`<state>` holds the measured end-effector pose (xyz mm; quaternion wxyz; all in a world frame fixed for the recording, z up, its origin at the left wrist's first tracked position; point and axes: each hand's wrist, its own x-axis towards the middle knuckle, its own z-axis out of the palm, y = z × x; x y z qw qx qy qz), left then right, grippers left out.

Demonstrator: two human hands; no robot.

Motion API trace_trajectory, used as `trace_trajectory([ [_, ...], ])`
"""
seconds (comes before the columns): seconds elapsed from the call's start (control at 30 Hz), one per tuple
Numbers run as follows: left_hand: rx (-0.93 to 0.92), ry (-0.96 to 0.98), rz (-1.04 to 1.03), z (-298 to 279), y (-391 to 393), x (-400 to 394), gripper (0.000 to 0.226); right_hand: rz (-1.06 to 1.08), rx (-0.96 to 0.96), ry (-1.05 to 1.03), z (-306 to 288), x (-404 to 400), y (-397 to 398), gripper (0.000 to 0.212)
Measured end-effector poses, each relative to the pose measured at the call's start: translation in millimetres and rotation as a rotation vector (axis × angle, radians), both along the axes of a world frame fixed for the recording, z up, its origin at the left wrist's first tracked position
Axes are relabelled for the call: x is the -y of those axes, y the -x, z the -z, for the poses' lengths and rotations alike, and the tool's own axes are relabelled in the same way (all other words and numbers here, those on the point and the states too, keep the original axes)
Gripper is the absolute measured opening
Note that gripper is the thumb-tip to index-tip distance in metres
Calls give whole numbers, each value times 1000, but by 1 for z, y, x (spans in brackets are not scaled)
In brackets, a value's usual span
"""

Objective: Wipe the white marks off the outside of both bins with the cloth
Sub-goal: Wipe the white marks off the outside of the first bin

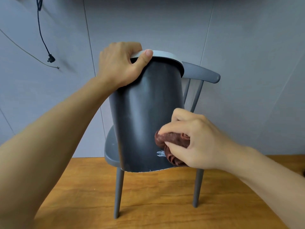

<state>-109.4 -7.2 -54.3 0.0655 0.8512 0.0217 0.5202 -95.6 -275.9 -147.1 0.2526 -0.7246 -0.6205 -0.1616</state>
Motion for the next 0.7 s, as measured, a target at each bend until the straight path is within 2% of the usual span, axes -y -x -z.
trace_trajectory([
  [0.1,-13,-24,0,-3,-2,9,54,-25,-19,121,17,16,9,19],
  [0.17,-15,-47,-1,-3,-3,13,54,-20,-57,120,20,21,13,18],
  [0.3,-21,-56,-40,-3,-4,16,55,111,-138,-211,0,9,3,20],
  [0.37,-23,-57,-40,-4,-4,15,55,174,-100,-266,-13,-2,-2,20],
  [0.5,-22,-37,-45,-3,-4,11,54,147,-76,-156,-4,-5,3,20],
  [0.7,-31,-32,-38,-4,-6,13,56,41,-170,91,35,24,31,16],
])
